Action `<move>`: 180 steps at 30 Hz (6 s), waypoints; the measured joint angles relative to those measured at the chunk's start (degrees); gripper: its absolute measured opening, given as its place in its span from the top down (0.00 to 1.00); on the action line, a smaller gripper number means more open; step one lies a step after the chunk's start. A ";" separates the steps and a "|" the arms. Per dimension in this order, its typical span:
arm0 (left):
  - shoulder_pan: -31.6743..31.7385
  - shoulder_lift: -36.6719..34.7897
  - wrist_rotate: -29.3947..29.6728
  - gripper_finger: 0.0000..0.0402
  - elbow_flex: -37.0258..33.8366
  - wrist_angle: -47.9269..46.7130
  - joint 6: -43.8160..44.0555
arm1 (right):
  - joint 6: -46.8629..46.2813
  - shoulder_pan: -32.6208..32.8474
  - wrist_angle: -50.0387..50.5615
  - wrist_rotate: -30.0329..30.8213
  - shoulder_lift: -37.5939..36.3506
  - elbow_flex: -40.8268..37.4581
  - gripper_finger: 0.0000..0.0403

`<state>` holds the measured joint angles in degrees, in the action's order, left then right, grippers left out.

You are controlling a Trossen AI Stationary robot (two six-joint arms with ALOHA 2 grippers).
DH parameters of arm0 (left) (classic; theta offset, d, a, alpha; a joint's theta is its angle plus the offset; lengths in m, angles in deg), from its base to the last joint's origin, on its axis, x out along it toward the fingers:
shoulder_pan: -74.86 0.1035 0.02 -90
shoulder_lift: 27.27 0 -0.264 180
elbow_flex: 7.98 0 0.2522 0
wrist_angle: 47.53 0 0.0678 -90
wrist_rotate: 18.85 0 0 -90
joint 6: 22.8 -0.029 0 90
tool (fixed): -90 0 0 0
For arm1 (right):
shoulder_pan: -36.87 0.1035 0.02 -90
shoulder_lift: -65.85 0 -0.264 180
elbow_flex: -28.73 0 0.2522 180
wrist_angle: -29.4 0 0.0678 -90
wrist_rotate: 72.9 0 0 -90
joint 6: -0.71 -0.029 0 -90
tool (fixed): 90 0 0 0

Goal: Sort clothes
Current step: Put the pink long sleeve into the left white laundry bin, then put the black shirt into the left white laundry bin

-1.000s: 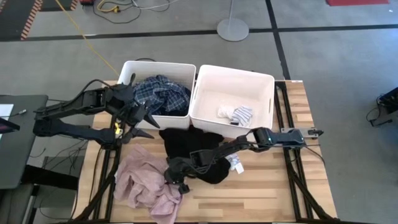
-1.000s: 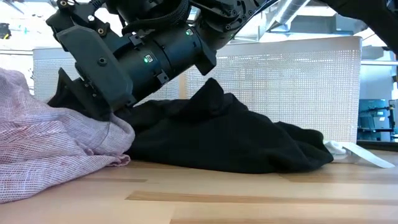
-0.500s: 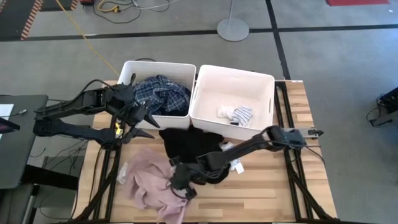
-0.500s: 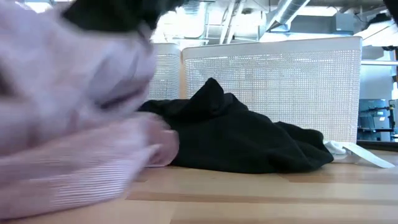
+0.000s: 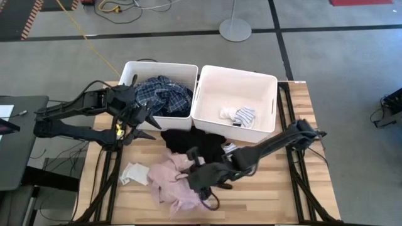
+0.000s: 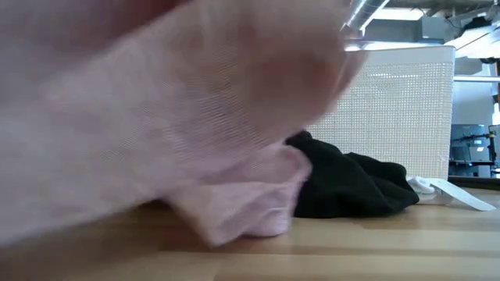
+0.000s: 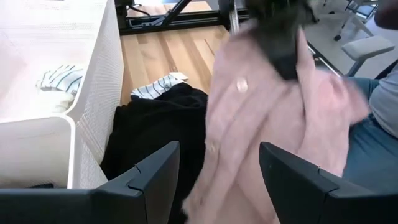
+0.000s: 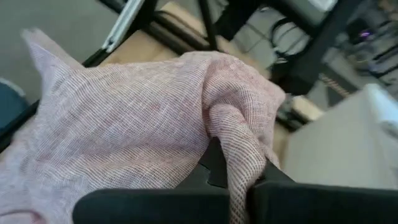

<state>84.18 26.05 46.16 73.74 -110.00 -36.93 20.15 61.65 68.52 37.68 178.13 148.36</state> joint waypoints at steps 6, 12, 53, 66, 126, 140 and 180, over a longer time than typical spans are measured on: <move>0.00 0.00 -0.01 0.47 0.00 -0.10 -0.86 | 0.79 0.94 2.04 6.81 -5.38 0.04 0.99; -2.31 0.00 -0.04 0.46 0.00 3.36 -1.05 | 2.52 0.77 3.57 12.47 -9.54 0.04 0.99; -16.76 25.55 10.39 0.58 -0.01 45.49 -8.41 | 0.83 3.32 14.34 23.65 -14.25 0.15 0.98; -16.76 18.73 16.81 0.96 -0.11 45.01 -15.31 | -3.62 3.15 17.25 24.02 -15.50 0.22 0.91; 19.26 23.68 57.64 0.95 7.21 5.67 -17.13 | -29.34 20.69 27.00 30.90 -16.35 -1.43 0.60; 20.86 29.44 49.05 0.80 7.19 2.65 -11.50 | -36.42 16.88 25.19 27.80 -16.31 -14.08 0.49; 2.00 -3.82 14.25 0.37 7.17 1.38 0.14 | -26.96 -6.24 -27.45 1.97 -4.16 -45.07 0.16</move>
<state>86.18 22.23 60.41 80.91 -108.62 -36.79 -6.82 55.41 41.08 39.65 173.97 103.29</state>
